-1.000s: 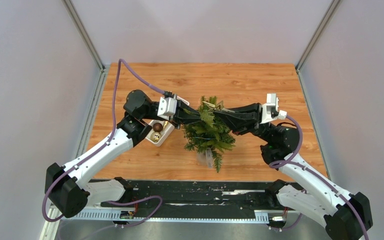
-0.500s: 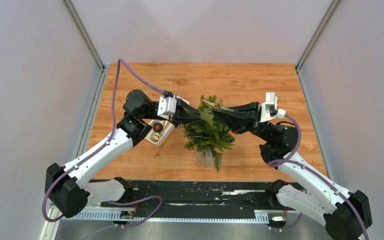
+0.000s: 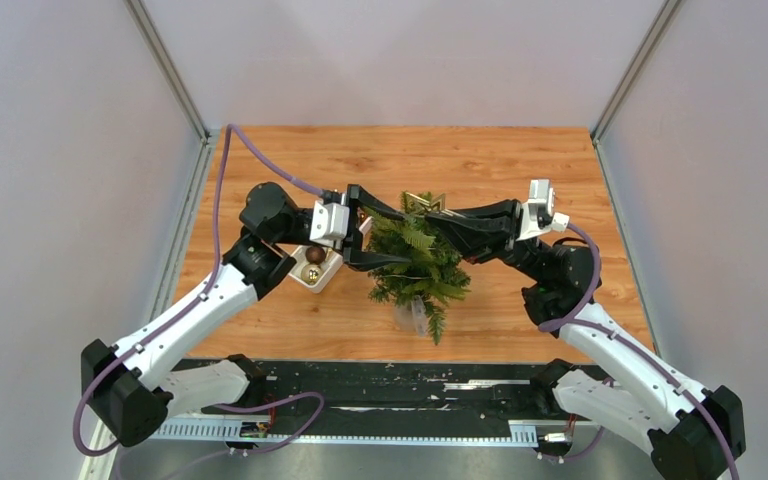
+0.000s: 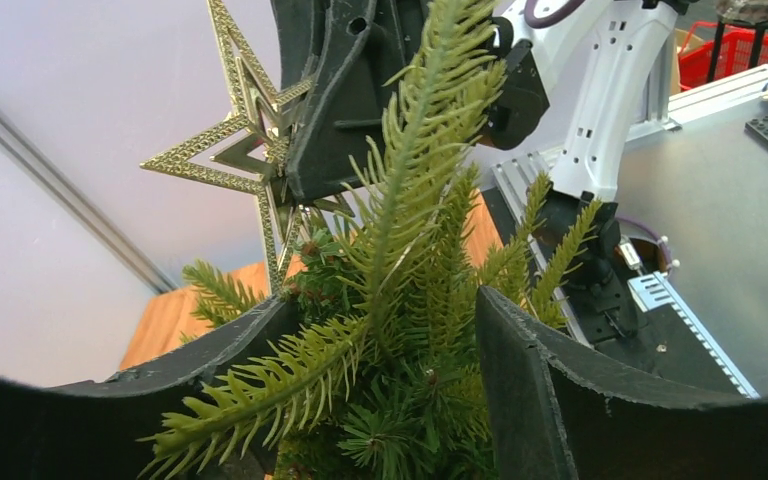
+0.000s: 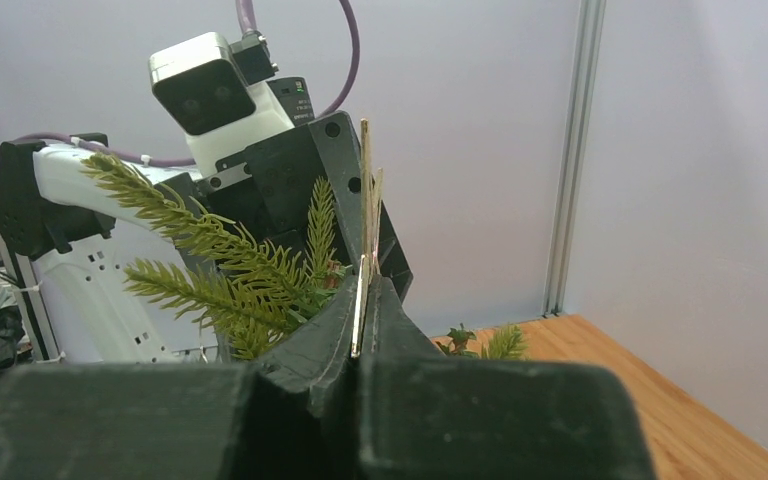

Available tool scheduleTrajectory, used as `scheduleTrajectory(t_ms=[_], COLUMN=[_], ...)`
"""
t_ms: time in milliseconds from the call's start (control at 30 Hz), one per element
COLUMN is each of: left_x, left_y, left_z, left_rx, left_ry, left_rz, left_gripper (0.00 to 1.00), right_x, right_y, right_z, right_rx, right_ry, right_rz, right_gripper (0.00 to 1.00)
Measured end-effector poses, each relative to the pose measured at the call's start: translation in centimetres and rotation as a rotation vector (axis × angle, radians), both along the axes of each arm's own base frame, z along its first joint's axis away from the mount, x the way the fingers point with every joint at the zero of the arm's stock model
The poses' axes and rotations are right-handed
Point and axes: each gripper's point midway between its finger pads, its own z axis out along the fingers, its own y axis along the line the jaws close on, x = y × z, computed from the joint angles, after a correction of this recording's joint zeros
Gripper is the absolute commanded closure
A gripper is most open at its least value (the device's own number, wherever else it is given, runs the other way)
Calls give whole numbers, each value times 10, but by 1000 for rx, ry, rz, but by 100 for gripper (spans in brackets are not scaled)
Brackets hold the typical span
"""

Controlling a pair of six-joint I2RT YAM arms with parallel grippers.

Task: Decorate the small christmas tree
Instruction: Place the decoration item on the Christmas tree.

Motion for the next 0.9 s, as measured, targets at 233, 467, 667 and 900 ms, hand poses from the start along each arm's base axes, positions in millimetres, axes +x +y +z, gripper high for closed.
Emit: scheduleTrajectory(t_ms=[233, 467, 667, 900], left_x=[-1, 7, 15, 16], left_y=[4, 10, 16, 17], left_z=[-2, 7, 25, 23], left_rx=[22, 22, -11, -3], left_ry=[6, -15, -72, -79], left_rz=[22, 92, 159, 168], left_gripper=[10, 6, 5, 3], right_x=[4, 1, -11, -11], right_y=[1, 2, 6, 7], right_z=[0, -1, 0, -1], right_rx=[-11, -21, -55, -66], right_ry=[7, 5, -11, -8], right_rz=[-7, 5, 58, 68], right_gripper=[100, 100, 100, 100])
